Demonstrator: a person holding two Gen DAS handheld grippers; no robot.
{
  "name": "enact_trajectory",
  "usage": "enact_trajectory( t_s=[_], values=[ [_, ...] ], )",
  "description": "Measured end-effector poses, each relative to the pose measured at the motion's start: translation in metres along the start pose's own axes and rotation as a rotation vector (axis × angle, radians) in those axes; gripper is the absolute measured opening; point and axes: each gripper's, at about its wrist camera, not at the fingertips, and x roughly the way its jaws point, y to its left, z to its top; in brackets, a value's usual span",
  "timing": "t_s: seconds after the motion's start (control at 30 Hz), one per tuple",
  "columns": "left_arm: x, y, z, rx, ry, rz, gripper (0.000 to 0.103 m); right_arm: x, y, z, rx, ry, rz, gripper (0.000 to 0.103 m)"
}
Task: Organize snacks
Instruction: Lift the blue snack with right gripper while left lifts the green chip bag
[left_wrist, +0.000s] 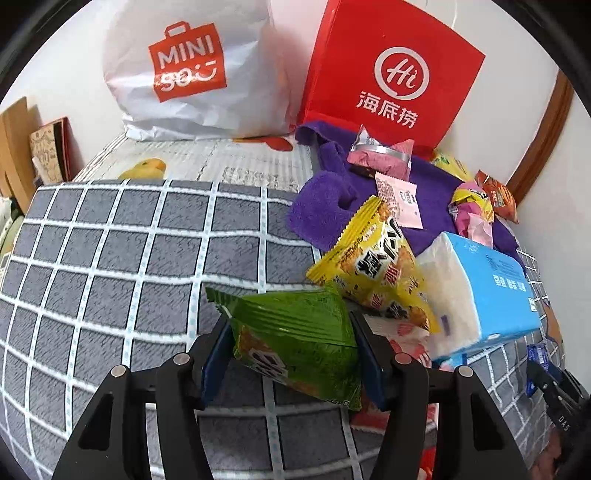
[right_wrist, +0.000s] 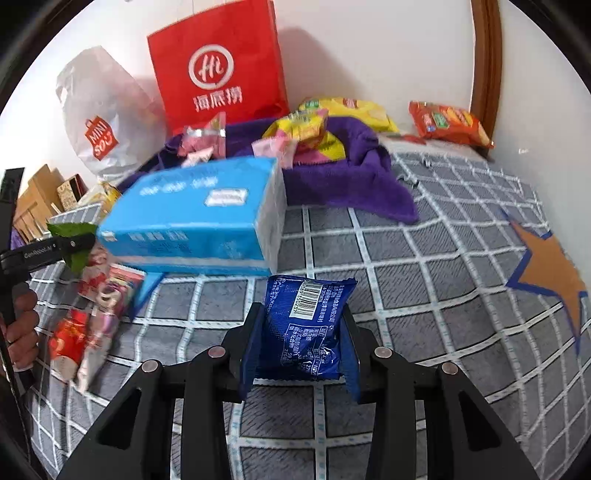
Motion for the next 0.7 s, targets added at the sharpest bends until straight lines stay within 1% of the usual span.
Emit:
enact_trajectory(
  t_s=[0.07,0.13,0.27,0.4,0.47,0.53,0.7],
  values=[
    [-0.008,-0.004,0.0,-0.003,0.02,-0.034,0.058,-0.01,0.001,0.005,-0.005,-0.011,-0.003,0.039],
    [-0.016,-0.01,-0.001,0.011,0.019,-0.046,0.058,-0.017,0.001,0.009,-0.007,-0.024,-0.014,0.039],
    [-0.04,-0.037,-0.006,0.091,-0.004,-0.056,0.058,-0.025,0.001,0.021,0.011,-0.039,0.003,0.039],
    [-0.055,-0.062,-0.004,0.128,-0.002,-0.093,0.058,-0.032,0.005,0.034,-0.005,-0.049,0.004,0.039],
    [-0.06,-0.077,0.001,0.149,0.005,-0.129,0.058,-0.035,0.008,0.043,-0.014,-0.055,-0.006,0.039],
    [-0.064,-0.091,0.008,0.172,0.002,-0.142,0.058,-0.039,0.01,0.055,-0.012,-0.06,-0.005,0.039],
    [-0.073,-0.114,0.031,0.188,-0.003,-0.183,0.058,-0.047,0.017,0.083,-0.011,-0.092,0.001,0.039]
  ],
)
